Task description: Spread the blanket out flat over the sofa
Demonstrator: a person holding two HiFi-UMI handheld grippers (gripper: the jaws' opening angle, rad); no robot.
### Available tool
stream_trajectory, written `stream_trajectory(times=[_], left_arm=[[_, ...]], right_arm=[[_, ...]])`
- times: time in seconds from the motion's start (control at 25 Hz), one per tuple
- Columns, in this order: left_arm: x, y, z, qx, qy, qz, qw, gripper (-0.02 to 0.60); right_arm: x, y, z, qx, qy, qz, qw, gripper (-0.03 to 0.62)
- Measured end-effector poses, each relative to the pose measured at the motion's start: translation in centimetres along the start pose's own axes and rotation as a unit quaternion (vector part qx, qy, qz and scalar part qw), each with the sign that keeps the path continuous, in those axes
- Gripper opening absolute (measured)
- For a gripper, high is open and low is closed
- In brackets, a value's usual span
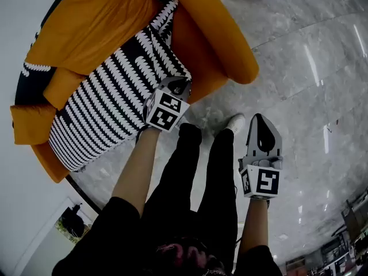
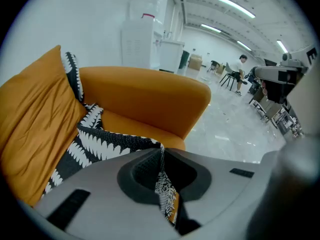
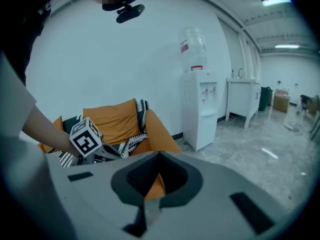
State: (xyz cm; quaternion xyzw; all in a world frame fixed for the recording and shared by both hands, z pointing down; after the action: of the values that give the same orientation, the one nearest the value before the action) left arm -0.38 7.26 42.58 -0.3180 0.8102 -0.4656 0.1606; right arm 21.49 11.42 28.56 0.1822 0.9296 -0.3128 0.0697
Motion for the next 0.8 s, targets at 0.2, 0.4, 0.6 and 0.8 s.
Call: stream_trajectory(times=[0.2,0.4,0.6,0.8], left_arm=[[-3.6,-1.9,2.4,0.008,-0.034,-0.022,0.9991,0.026],[-7.6,-4.2,5.5,0.018,-0.072,-0.042,0.9964,0.026],[-11.1,-6.8,6.7,0.033,-0.101,-0.061,0.9925,0.026],[-12.7,-9.1,6.9,0.05,-0.099,-0.052,0.9924,0.026]], right_arm=[[-2.9,2.1,-1.0,-0.001,-0.018,-0.018,1.0,0.02],[-6.9,4.2,-1.5,-0.002,-0.037,-0.034,0.999,0.02],[-10.0,5.8,-2.8,-0.004,-0.061,-0.052,0.997,0.02],[-12.4,7.5,-4.8,-0.002,-0.084,-0.065,0.994,0.02]])
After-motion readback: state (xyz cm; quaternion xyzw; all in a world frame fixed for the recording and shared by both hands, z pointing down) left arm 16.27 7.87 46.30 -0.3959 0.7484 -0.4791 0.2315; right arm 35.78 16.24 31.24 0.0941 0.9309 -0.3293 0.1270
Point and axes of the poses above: the fingertips, and each gripper's own axes: y backward along the fingers, x to its left, z out of its top, the point moved 3 cm from there along y, backward along the fingers, and after that the axes turned 8 degrees about -y, right-handed, at the moved point
